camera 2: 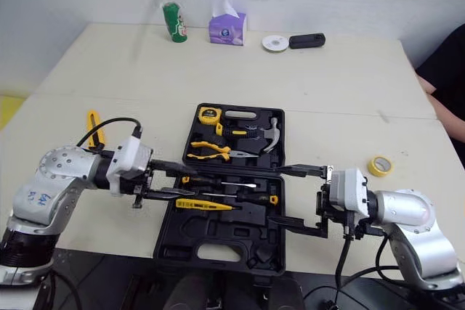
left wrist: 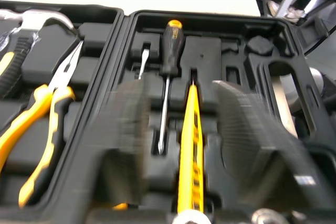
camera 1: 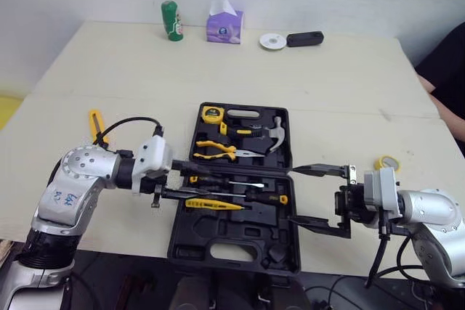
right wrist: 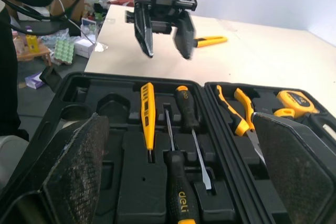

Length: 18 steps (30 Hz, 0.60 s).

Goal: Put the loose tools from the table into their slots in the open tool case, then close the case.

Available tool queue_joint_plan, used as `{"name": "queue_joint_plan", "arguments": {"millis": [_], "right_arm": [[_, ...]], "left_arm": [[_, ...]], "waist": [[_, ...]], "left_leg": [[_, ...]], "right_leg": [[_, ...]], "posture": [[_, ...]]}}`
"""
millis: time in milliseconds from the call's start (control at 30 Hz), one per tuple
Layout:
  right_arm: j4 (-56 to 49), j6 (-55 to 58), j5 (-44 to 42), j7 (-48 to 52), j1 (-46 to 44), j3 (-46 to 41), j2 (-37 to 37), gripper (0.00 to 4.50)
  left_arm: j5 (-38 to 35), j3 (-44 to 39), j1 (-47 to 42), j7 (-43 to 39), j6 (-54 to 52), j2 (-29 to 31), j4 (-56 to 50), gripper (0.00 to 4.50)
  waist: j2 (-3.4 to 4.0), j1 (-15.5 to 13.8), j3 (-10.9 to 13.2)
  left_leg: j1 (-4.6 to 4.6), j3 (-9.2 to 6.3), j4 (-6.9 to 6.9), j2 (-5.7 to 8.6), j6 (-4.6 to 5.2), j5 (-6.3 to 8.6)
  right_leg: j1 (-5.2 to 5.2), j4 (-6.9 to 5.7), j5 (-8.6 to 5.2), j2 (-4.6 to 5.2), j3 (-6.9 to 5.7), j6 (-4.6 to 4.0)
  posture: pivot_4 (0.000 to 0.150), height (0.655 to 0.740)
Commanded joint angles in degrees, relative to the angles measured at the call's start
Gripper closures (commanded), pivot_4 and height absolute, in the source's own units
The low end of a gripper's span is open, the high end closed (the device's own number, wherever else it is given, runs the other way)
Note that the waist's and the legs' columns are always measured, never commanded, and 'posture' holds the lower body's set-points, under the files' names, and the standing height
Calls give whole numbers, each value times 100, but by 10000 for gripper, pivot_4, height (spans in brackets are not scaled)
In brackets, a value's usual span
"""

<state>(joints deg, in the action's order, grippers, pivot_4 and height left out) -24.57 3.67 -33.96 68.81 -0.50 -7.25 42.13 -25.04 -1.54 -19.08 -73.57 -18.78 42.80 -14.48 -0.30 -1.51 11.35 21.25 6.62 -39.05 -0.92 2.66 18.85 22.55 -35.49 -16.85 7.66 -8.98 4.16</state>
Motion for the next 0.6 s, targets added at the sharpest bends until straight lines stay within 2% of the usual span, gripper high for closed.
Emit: {"name": "queue_joint_plan", "arguments": {"millis": [33,67,233,467,600], "right_arm": [[-63,-144,-34,15,123,-193,22,0],[-48,-164,-17,15,145,-202,19,0],[0,-258,41,52,222,-181,30,0],[17,-228,28,119,153,-136,79,0],[36,-237,32,157,145,-160,103,0]], "left_arm": [[-200,-114,250,7,528,-256,-59,42046],[-153,-74,282,60,607,-317,-9,44531],[183,277,415,135,1008,-494,188,44531],[812,741,225,133,1760,-617,1029,44531],[913,853,251,170,1770,-639,1327,44531]], "waist": [[0,-4,0],[0,-3,0],[0,6,0],[2,13,1],[2,11,1]], "left_leg": [[1,-1,0,1,2,4],[1,-1,0,1,3,5],[0,0,0,1,1,5],[0,1,2,-1,-3,8],[0,1,2,-1,-1,9]], "right_leg": [[0,1,0,3,1,0],[0,2,0,4,1,1],[-1,5,2,0,0,3],[2,5,2,-1,0,3],[2,7,2,0,0,3]], "posture": [[1500,7400],[1500,7400],[1500,7400],[1500,7400],[1500,7400]]}}
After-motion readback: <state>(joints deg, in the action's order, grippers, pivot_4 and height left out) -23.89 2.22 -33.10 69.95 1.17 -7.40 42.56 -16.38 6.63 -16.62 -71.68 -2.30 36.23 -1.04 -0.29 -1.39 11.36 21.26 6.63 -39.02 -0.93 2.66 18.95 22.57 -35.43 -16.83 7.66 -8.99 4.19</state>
